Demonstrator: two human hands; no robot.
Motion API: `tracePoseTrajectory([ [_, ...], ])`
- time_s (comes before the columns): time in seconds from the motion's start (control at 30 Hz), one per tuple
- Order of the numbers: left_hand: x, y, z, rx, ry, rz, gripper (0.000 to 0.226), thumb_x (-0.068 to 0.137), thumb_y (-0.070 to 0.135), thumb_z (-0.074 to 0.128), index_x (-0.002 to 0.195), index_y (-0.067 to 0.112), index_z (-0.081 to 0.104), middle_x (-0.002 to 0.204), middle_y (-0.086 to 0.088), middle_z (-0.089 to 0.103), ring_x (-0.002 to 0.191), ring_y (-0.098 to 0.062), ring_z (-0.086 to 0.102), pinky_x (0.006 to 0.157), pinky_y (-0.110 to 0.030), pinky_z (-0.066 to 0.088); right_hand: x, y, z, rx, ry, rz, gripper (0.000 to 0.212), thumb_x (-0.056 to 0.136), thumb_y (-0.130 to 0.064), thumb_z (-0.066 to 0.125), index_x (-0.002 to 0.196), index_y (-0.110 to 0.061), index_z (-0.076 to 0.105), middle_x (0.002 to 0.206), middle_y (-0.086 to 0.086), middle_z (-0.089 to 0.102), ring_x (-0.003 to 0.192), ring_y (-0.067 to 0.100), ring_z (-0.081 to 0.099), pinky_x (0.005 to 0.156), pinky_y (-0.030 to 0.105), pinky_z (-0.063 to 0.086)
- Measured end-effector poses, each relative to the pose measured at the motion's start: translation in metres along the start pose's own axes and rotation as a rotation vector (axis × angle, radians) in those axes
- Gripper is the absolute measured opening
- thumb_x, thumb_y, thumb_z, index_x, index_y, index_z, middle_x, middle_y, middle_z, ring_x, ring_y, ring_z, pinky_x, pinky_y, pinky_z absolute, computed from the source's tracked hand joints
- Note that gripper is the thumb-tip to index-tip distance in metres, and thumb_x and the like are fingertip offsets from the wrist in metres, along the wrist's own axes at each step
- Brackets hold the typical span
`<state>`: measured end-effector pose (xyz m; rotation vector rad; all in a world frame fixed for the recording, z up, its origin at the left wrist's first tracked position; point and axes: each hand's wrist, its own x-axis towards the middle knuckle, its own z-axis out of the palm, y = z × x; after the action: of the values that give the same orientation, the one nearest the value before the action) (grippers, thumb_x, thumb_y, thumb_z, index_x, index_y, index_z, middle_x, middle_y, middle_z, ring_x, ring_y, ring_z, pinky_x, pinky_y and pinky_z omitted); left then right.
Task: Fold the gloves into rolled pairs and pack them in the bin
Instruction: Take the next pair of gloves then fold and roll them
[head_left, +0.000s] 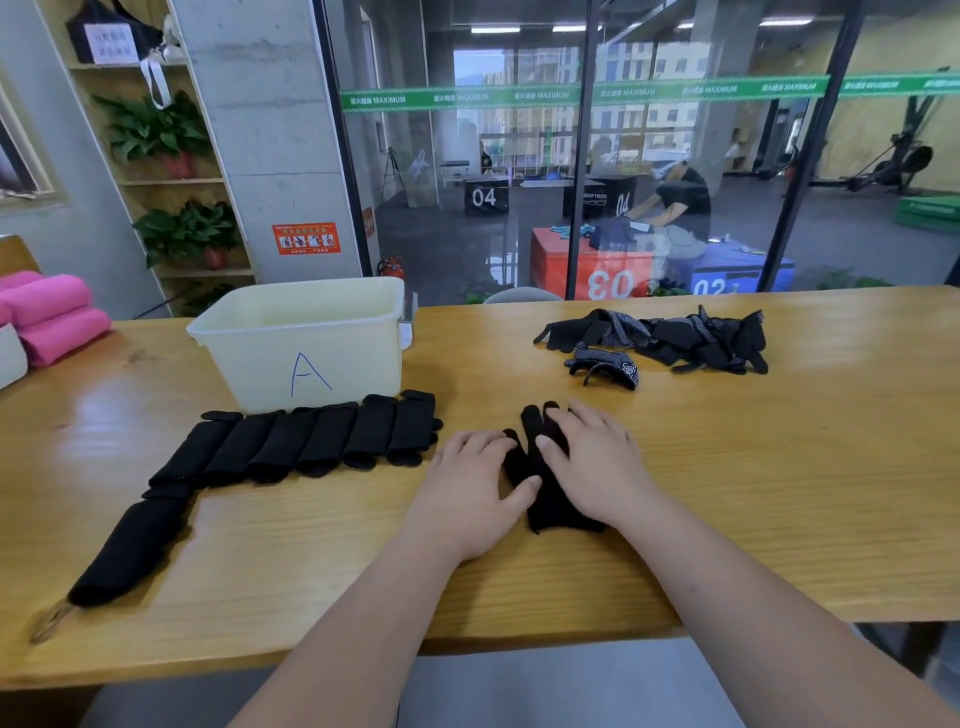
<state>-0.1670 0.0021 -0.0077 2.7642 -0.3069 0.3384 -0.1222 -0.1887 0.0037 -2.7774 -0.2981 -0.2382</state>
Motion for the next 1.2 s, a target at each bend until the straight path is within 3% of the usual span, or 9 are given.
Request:
tracePoseTrajectory([
  [0.07,0.0,0.001,-0.001,0.013,-0.015,0.0,0.075,0.097,0.074,0.041,0.157,0.03,0.045,0.161,0.016,0.041,0.151,-0.013,0.025,0.125,-0.047,0.03,-0.006,0.012,-0.004,-0.026,-0.06,-0.011,0.068,0.104,-0.064,0.04,0.163,-0.032,0.032,0.172,-0.001,0.028,0.158,0.024,0.025,0.127,0.05,0.027],
  [0.2,0.0,0.002,-0.001,0.023,-0.039,-0.027,0.078,0.098,0.076,0.038,0.161,0.03,0.04,0.167,0.016,0.033,0.154,-0.014,0.019,0.127,-0.046,0.026,-0.021,0.035,-0.012,0.0,-0.097,-0.062,0.078,0.1,-0.074,0.04,0.166,-0.038,0.021,0.176,-0.006,0.008,0.163,0.02,0.007,0.131,0.049,0.017],
  [0.37,0.0,0.002,-0.002,-0.008,-0.02,-0.029,0.076,0.1,0.073,0.037,0.162,0.03,0.038,0.17,0.016,0.028,0.159,-0.013,0.013,0.129,-0.047,0.022,-0.036,0.041,-0.014,-0.036,-0.051,-0.097,0.071,0.099,-0.076,0.037,0.16,-0.04,0.037,0.172,-0.012,0.026,0.161,0.015,0.015,0.131,0.044,0.015],
  [0.53,-0.004,0.002,-0.003,-0.025,-0.004,0.061,0.069,0.099,0.072,0.045,0.155,0.033,0.049,0.16,0.02,0.043,0.151,-0.006,0.025,0.126,-0.041,0.028,-0.036,0.037,-0.012,-0.048,0.048,-0.103,0.068,0.099,-0.074,0.039,0.156,-0.038,0.046,0.167,-0.016,0.034,0.158,0.013,0.021,0.129,0.043,0.023],
  [0.73,-0.004,0.0,-0.001,-0.027,0.075,0.058,0.068,0.097,0.073,0.048,0.151,0.031,0.055,0.157,0.017,0.047,0.15,-0.008,0.029,0.123,-0.043,0.033,-0.044,0.038,-0.018,0.112,0.087,-0.266,0.035,0.093,-0.065,0.061,0.116,-0.042,0.073,0.119,-0.03,0.062,0.116,-0.001,0.048,0.102,0.033,0.047],
  [0.87,-0.007,0.001,-0.005,-0.064,0.135,0.173,0.043,0.097,0.064,0.059,0.129,0.038,0.07,0.139,0.025,0.058,0.14,-0.001,0.039,0.118,-0.039,0.039,-0.041,0.039,-0.014,0.09,0.125,-0.275,0.034,0.094,-0.064,0.061,0.116,-0.042,0.076,0.123,-0.029,0.066,0.119,0.0,0.048,0.103,0.03,0.045],
  [0.97,-0.01,0.003,-0.008,-0.106,0.12,0.235,0.027,0.095,0.059,0.067,0.113,0.04,0.075,0.124,0.026,0.065,0.126,0.002,0.049,0.112,-0.038,0.042,-0.043,0.04,-0.016,0.163,0.182,-0.294,0.024,0.09,-0.062,0.068,0.1,-0.043,0.078,0.112,-0.031,0.067,0.112,-0.002,0.05,0.098,0.03,0.046],
  [1.07,-0.011,0.003,-0.008,-0.118,0.119,0.227,0.024,0.094,0.056,0.07,0.11,0.039,0.076,0.119,0.025,0.066,0.118,0.003,0.053,0.109,-0.036,0.042,-0.045,0.041,-0.017,0.203,0.163,-0.321,0.021,0.085,-0.063,0.074,0.091,-0.043,0.076,0.1,-0.031,0.066,0.107,-0.001,0.053,0.094,0.033,0.049],
  [1.2,-0.009,0.002,-0.005,-0.126,0.146,0.166,0.024,0.096,0.054,0.069,0.113,0.038,0.077,0.122,0.025,0.066,0.116,0.001,0.057,0.106,-0.035,0.047,-0.043,0.041,-0.017,0.158,0.117,-0.316,0.029,0.083,-0.066,0.074,0.104,-0.045,0.077,0.111,-0.035,0.066,0.114,-0.003,0.051,0.1,0.031,0.047],
])
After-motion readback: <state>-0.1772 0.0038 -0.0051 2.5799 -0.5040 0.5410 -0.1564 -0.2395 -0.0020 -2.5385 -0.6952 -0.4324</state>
